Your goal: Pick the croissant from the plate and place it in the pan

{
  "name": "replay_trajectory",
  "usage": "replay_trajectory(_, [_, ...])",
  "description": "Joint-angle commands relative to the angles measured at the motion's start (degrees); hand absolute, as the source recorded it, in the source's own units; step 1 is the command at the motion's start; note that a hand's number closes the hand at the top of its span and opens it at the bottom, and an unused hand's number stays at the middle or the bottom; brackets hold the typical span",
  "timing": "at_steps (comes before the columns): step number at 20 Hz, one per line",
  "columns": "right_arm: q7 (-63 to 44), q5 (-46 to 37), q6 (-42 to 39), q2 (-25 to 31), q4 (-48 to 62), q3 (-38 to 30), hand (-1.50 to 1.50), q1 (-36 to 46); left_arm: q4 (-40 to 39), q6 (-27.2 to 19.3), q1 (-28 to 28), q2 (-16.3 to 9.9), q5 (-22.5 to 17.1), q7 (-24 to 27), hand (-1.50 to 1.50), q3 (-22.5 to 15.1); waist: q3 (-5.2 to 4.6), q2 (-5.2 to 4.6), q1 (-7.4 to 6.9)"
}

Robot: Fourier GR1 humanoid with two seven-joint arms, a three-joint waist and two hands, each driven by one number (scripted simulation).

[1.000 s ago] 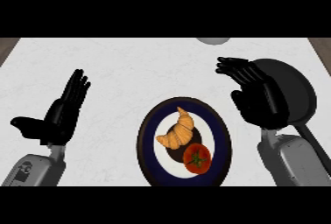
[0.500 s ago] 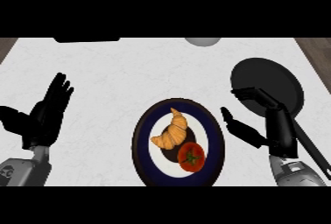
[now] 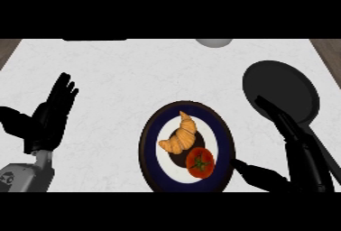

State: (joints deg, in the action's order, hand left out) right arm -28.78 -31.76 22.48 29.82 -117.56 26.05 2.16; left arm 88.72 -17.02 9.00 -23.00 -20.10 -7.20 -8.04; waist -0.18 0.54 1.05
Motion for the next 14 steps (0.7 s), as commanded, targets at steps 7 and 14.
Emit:
replay_trajectory(7, [-25.6,-2.6,-26.7,-1.0,3.6,4.3,-1.5,21.4,0.7,1.9,1.3,0.2,-0.3,-2.5,0.0,0.0,0.02,-0.66,-2.77])
replay_trajectory(14, [-35.8,7.1,-40.7,-9.1,10.8,9.9,-1.5,26.4,1.1,1.4,1.8,1.8,0.8,-2.5,0.0,-0.8,0.06,-0.55,-2.34])
